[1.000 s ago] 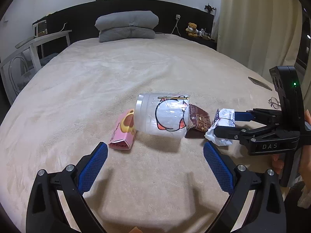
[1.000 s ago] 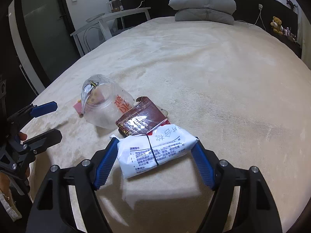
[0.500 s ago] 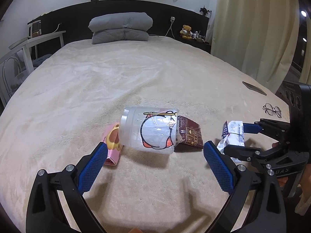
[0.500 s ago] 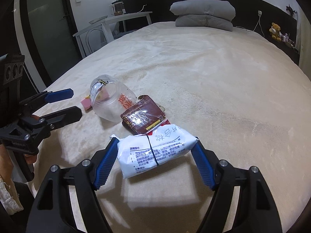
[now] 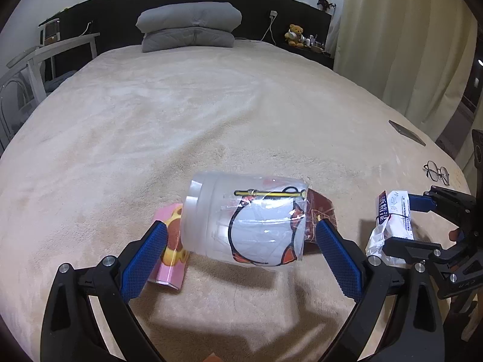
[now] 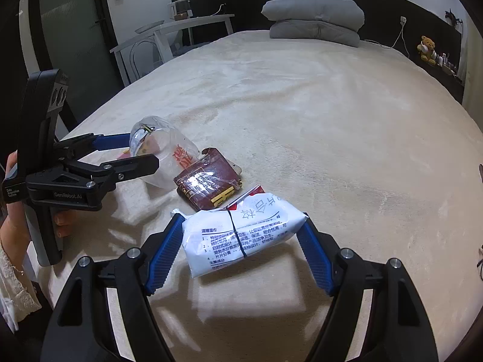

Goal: Collect trash
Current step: 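Grasp the white paper packet with the right tool while the left tool grasps the clear cup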

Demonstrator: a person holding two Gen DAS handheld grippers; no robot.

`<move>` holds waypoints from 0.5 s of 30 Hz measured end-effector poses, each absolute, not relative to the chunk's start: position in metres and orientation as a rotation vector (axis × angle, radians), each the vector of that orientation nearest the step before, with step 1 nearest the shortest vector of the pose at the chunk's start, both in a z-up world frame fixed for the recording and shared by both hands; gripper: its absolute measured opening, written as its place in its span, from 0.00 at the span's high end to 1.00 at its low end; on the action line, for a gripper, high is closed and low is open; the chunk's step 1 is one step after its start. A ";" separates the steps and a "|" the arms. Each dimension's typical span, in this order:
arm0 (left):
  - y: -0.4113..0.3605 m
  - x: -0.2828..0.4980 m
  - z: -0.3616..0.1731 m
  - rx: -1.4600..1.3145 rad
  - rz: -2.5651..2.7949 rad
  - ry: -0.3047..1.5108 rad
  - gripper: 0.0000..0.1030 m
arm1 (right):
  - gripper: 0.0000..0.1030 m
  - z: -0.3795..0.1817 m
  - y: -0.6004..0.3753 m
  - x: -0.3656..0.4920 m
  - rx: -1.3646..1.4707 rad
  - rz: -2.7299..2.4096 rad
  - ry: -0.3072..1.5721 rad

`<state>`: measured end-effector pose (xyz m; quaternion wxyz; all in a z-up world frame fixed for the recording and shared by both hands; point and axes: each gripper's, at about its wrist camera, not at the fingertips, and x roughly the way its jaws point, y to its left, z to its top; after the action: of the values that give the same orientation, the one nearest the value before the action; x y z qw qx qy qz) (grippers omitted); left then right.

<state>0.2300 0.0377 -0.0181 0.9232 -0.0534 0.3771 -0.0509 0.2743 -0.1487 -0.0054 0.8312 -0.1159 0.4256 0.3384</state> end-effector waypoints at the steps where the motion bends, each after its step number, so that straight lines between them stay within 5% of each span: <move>1: 0.035 0.229 -0.016 -0.097 -0.106 0.752 0.10 | 0.27 -0.006 -0.148 0.274 -0.253 0.718 0.901; 4: 0.026 0.226 -0.011 -0.036 -0.105 0.734 0.33 | 0.28 -0.003 -0.146 0.269 -0.290 0.720 0.872; 15: 0.025 0.195 0.017 -0.086 -0.117 0.630 0.32 | 0.28 0.008 -0.140 0.247 -0.314 0.741 0.813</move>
<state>0.1946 0.0249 0.0168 0.9481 -0.0423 0.3097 -0.0575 0.2473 -0.1399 0.0085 0.8408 -0.1485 0.3846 0.3508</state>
